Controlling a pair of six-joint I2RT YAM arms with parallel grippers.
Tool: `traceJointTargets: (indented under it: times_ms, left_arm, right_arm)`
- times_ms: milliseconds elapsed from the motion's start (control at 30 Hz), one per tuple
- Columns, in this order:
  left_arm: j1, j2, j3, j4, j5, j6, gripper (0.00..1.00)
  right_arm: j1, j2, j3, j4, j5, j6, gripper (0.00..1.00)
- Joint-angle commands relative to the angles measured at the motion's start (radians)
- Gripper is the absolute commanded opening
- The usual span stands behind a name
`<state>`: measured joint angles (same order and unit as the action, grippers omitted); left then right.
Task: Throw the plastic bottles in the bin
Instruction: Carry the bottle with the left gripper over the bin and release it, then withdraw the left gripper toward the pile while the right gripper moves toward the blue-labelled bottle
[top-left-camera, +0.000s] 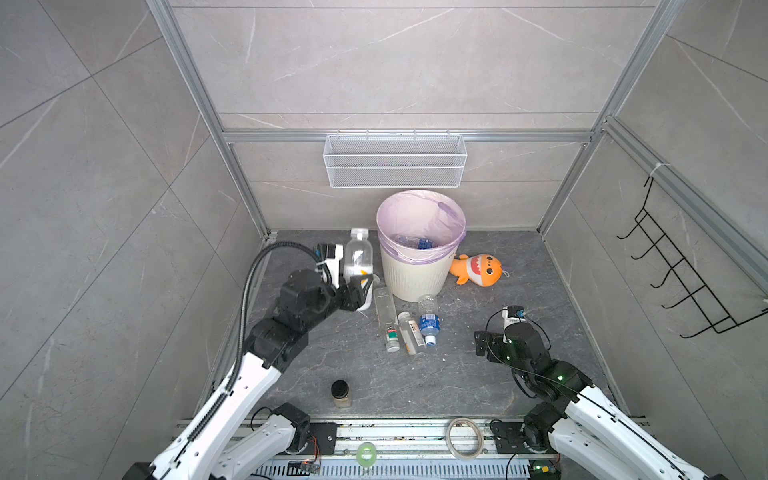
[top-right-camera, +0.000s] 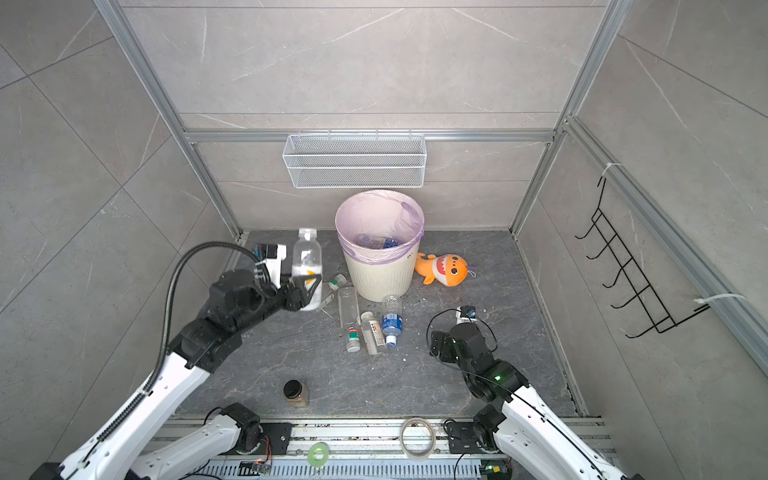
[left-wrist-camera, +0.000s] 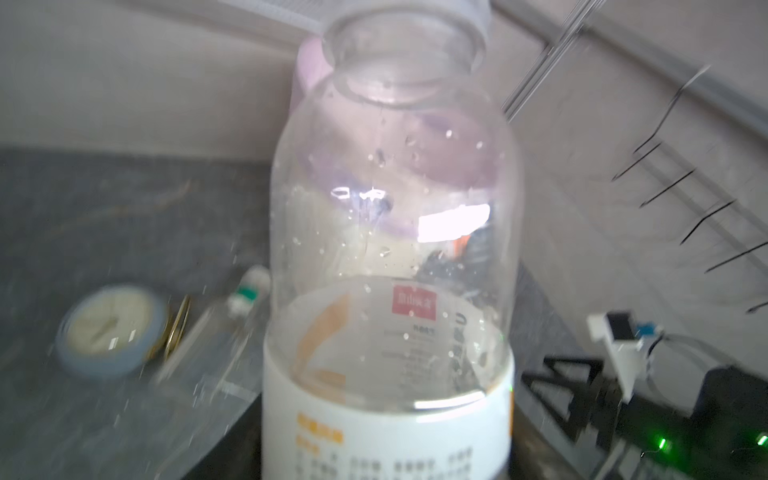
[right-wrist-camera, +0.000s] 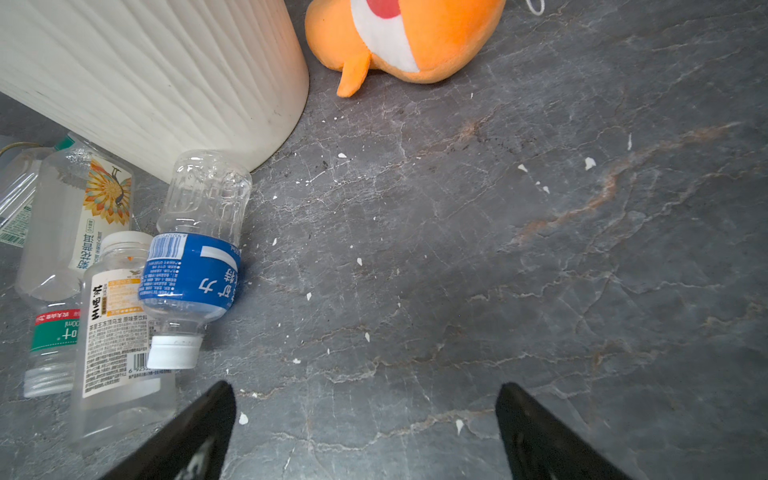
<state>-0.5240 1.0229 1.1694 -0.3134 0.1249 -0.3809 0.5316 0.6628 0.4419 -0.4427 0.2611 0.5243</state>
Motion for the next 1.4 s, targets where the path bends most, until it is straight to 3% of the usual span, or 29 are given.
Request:
traceJointTargets:
  times_ms: [0,100,133,167,200,300,367,433,533,633,1133,1367]
  left_arm:
    - [-0.002,0.204,0.294,0.049,0.111,0.053,0.61]
    - [-0.002,0.482,0.637,0.000,0.201,0.057,0.66]
    - [-0.001,0.567,0.745,-0.022,0.227,0.059,0.73]
    - [0.003,0.671,0.868,-0.051,0.251,0.057,0.89]
    - [0.006,0.752,0.983,-0.091,0.238,0.059,0.99]
    - [0.038,0.993,1.317,-0.206,0.250,0.023,1.00]
    - [0.054,1.042,1.398,-0.222,0.260,0.000,1.00]
    - [0.052,0.972,1.301,-0.142,0.236,0.011,1.00]
    - [0.051,0.806,1.031,0.041,0.232,0.001,1.00]
    - [0.051,0.674,0.854,0.113,0.221,0.001,1.00]
    - [0.053,0.217,0.281,0.135,0.070,0.067,1.00]
    - [0.053,0.062,0.048,0.132,0.002,0.060,1.00]
  right_arm:
    - [0.001,-0.011,-0.005,0.020,-0.008,0.000,1.00]
    - [0.001,-0.012,-0.004,0.020,-0.008,0.001,1.00]
    - [0.001,-0.014,-0.004,0.019,-0.008,0.001,0.99]
    - [0.001,-0.017,-0.006,0.019,-0.007,0.000,1.00]
    - [0.002,-0.017,-0.006,0.019,-0.007,0.001,1.00]
    - [0.001,-0.028,-0.009,0.016,-0.006,0.002,0.99]
    - [0.001,-0.040,-0.014,0.016,-0.008,0.002,1.00]
    - [0.001,-0.054,-0.019,0.016,-0.010,0.002,1.00]
    - [0.001,-0.061,-0.021,0.017,-0.010,0.002,1.00]
    - [0.001,-0.054,-0.019,0.020,-0.013,-0.001,1.00]
    - [0.001,-0.013,0.003,0.024,-0.038,-0.017,1.00]
    - [0.002,0.078,0.065,0.038,-0.071,-0.014,1.00]
